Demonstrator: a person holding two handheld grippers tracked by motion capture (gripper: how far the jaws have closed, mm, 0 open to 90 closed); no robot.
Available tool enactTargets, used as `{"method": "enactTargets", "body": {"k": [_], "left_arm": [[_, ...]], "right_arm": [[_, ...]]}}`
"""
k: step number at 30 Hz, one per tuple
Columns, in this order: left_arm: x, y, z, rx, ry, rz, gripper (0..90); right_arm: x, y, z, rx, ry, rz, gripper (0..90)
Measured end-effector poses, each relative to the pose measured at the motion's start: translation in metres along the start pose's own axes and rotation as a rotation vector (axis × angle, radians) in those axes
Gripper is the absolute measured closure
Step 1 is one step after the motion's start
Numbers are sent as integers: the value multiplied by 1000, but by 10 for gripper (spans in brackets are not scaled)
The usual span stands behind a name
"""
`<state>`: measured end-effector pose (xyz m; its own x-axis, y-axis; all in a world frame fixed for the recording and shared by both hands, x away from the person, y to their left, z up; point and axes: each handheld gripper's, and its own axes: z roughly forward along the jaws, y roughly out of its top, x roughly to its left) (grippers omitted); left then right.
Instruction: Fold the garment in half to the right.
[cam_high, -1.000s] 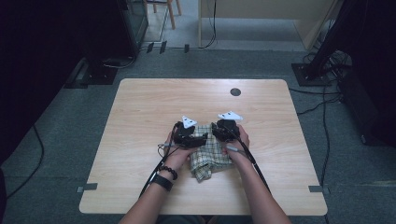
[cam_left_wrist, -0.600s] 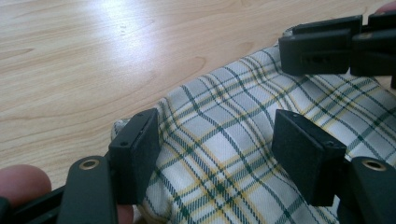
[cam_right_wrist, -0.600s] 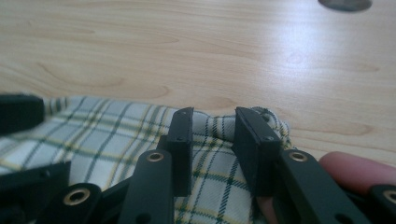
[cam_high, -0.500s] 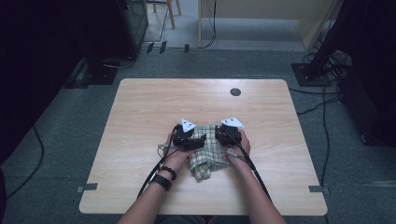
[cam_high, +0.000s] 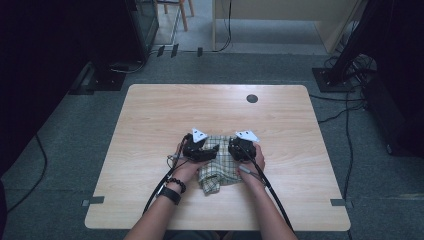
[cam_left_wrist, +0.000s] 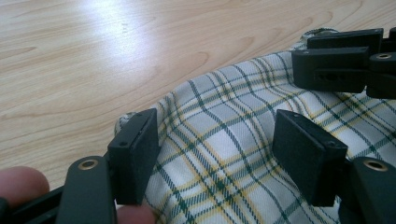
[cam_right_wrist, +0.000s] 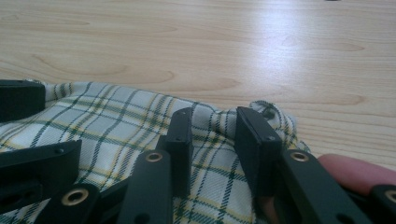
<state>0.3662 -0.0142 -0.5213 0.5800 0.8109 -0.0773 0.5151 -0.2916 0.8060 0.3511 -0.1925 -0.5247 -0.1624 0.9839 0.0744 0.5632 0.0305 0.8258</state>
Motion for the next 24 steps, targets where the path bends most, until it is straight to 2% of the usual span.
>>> {"method": "enactTargets", "body": {"k": [2,3,4,5,6,7,9,10,11,12,14,17,19,20,22,24], "left_arm": [[1,1,-1,5,0,-13,316],[1,4,-4,5,2,-45,312],[1,7,-8,-4,-1,-81,311],[1,10,-14,-24,-12,-99,304],[0,14,-21,-44,-26,-95,294],[-2,16,-28,-54,-30,-86,293],[-7,17,-39,-30,-31,-55,293],[-10,15,-44,-7,-38,-41,291],[-14,10,-49,23,-54,-19,281],[-16,5,-52,43,-63,0,281],[-22,-8,-55,82,-84,30,281],[-26,-28,-55,90,-43,71,282],[-26,-34,-56,75,-39,69,283],[-28,-37,-55,70,-27,90,283],[-32,-41,-53,60,3,146,283],[-30,-43,-51,51,-4,128,283]], "right_arm": [[0,0,1,2,10,-6,644],[-1,1,1,4,28,-6,617],[-3,3,2,10,60,-8,581],[-7,5,1,22,96,5,551],[-11,8,-3,29,132,32,544],[-14,9,-8,17,140,45,541],[-16,11,-24,-21,138,18,539],[-14,11,-34,-32,127,-14,542],[-10,8,-43,-28,89,-77,537],[-4,4,-55,-18,82,-148,529],[3,-5,-68,7,146,-205,519],[10,-22,-71,92,205,-251,513],[10,-34,-65,124,181,-261,517],[8,-39,-61,128,183,-251,520],[4,-43,-61,94,188,-223,549],[4,-46,-62,79,183,-224,561]]}}
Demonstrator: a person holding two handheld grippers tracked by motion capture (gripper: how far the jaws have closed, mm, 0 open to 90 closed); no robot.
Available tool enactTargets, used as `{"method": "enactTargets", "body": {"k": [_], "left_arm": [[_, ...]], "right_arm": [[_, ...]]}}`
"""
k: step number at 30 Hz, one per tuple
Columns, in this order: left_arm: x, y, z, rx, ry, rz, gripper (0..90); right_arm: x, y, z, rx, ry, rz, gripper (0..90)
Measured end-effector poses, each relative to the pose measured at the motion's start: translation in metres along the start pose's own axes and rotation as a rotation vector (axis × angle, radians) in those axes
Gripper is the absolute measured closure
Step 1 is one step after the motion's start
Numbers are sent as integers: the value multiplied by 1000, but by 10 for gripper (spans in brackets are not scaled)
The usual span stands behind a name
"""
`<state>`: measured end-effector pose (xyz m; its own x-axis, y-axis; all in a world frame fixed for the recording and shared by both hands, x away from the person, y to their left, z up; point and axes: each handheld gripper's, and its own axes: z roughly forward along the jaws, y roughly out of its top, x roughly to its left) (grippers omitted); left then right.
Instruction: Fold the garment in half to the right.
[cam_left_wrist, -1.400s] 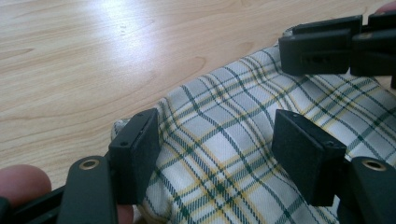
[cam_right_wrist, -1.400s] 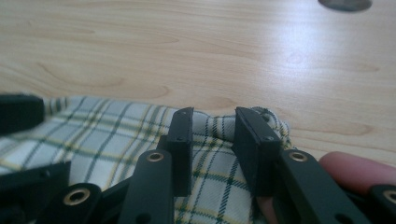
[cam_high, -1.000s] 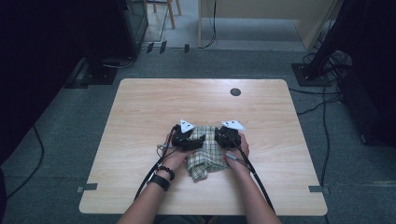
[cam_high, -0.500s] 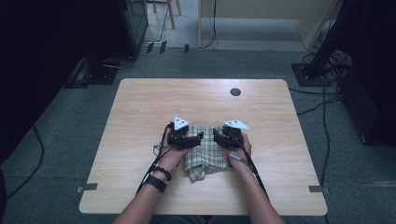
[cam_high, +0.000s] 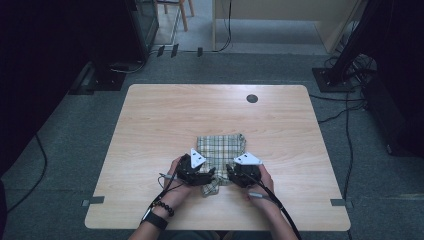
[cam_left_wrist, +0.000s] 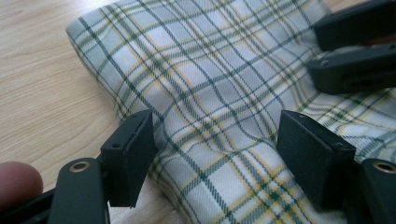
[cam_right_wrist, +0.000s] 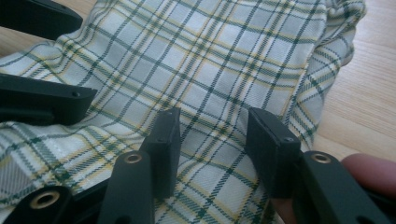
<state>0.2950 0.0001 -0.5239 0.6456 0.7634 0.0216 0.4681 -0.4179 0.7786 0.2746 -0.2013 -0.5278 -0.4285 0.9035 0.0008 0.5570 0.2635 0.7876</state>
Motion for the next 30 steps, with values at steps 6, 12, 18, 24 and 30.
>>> {"method": "enactTargets", "body": {"k": [6,12,18,24,30], "left_arm": [[7,3,-5,12,-36,-57,276],[8,1,-37,-45,-49,-84,277],[-2,-18,-34,10,-22,-60,283],[-2,-20,-33,15,-13,-81,282],[-4,-23,-48,-31,-28,-93,281]], "right_arm": [[0,-1,0,-13,3,17,540],[1,-4,-27,-77,1,-1,482],[9,-21,-28,2,20,-33,485],[6,-24,-28,13,30,24,480],[-1,9,-44,-90,74,17,459]]}}
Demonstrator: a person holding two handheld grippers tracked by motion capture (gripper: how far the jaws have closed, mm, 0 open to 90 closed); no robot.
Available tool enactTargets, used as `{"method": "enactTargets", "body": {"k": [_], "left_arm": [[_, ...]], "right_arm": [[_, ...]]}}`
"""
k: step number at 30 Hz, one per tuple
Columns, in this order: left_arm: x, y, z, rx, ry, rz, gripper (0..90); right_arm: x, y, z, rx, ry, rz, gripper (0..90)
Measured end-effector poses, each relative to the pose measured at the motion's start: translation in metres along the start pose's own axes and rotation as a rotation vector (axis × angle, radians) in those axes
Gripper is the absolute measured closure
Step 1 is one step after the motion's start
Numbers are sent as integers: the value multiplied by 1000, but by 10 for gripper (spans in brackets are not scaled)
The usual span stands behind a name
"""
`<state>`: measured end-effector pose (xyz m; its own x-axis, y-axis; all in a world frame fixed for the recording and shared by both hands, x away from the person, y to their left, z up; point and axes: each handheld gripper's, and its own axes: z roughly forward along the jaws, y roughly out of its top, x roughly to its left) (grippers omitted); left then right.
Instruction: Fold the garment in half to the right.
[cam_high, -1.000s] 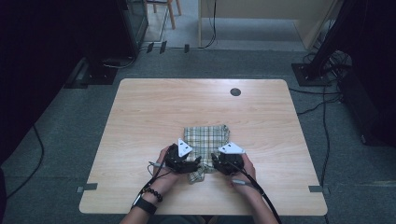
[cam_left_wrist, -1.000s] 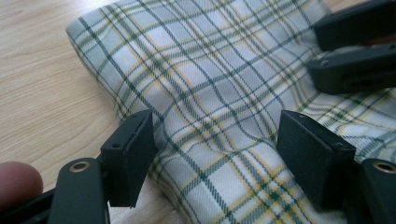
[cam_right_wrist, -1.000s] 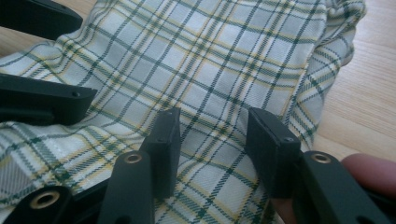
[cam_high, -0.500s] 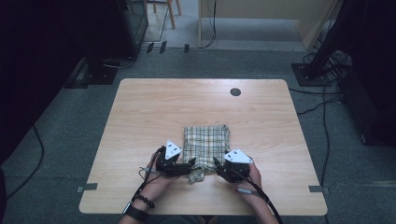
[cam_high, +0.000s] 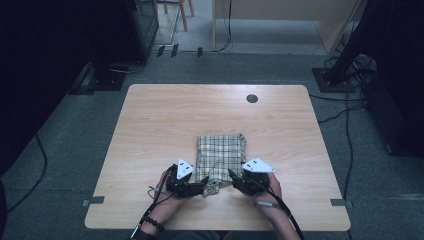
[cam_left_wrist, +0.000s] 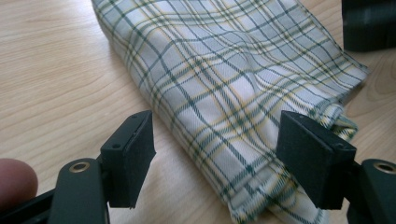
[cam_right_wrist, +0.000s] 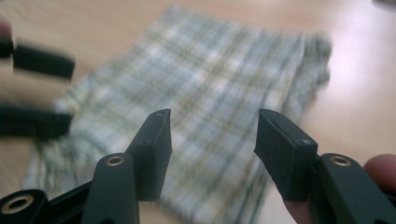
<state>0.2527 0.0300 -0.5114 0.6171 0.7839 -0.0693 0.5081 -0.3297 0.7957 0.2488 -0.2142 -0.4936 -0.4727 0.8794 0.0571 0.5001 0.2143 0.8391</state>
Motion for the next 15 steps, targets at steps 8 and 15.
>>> {"method": "enactTargets", "body": {"k": [8,15], "left_arm": [[-5,-17,-4,-33,-24,-38,403],[-12,-21,1,-3,-20,16,655]], "right_arm": [[30,61,62,23,89,-78,499],[40,71,135,157,40,-64,627]]}}
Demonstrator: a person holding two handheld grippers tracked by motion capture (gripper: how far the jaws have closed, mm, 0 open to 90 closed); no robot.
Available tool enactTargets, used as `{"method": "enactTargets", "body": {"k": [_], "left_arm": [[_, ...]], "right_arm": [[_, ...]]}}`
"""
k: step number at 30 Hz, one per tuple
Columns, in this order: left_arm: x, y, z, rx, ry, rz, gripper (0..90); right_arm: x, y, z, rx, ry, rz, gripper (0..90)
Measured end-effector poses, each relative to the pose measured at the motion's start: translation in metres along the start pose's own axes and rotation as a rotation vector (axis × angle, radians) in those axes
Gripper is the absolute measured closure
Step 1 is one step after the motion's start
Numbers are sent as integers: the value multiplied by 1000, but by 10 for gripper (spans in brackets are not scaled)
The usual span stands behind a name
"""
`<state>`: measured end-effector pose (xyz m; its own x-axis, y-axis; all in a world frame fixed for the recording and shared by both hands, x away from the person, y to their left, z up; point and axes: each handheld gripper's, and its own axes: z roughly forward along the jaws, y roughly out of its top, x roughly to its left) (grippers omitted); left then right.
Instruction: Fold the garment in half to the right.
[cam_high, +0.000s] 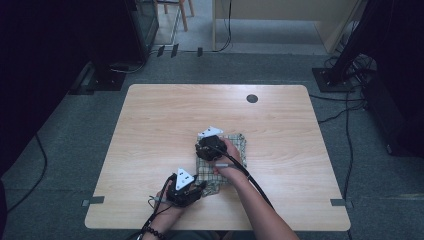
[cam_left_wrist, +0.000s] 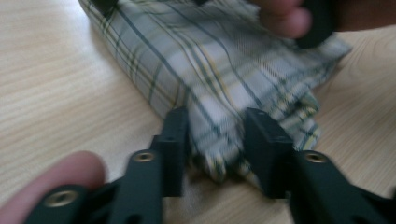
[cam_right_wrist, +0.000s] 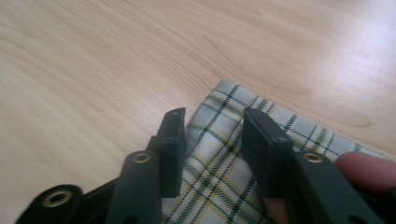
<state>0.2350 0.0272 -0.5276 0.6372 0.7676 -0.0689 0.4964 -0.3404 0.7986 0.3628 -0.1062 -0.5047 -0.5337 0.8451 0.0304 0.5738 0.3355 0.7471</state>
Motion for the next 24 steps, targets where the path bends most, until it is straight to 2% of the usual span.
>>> {"method": "enactTargets", "body": {"k": [2,6,8,9,11,12,14,17,20,24], "left_arm": [[0,0,1,2,0,1,702],[1,1,2,4,1,-4,739],[1,1,1,0,2,-5,735],[1,0,1,0,1,-8,698],[1,-1,-2,-5,-16,-7,510],[2,-2,-4,-15,-29,-13,443],[6,-4,-10,-37,-57,-41,391],[14,-3,-18,-75,-64,-82,388],[19,-2,-18,-75,-67,-81,417],[20,-4,-7,-30,-65,-88,405]], "right_arm": [[-2,-1,5,-15,1,21,658],[0,-1,8,-30,-14,19,662],[-3,-1,8,-44,7,46,614],[-6,0,5,-48,51,83,572],[-13,1,-4,-78,92,130,549],[-17,0,-11,-96,90,133,539],[-24,-4,-26,-105,65,126,531],[-38,-22,-53,-95,-7,97,515],[-48,-45,-72,-83,-12,120,509],[-48,-67,-69,-34,-39,46,471]]}}
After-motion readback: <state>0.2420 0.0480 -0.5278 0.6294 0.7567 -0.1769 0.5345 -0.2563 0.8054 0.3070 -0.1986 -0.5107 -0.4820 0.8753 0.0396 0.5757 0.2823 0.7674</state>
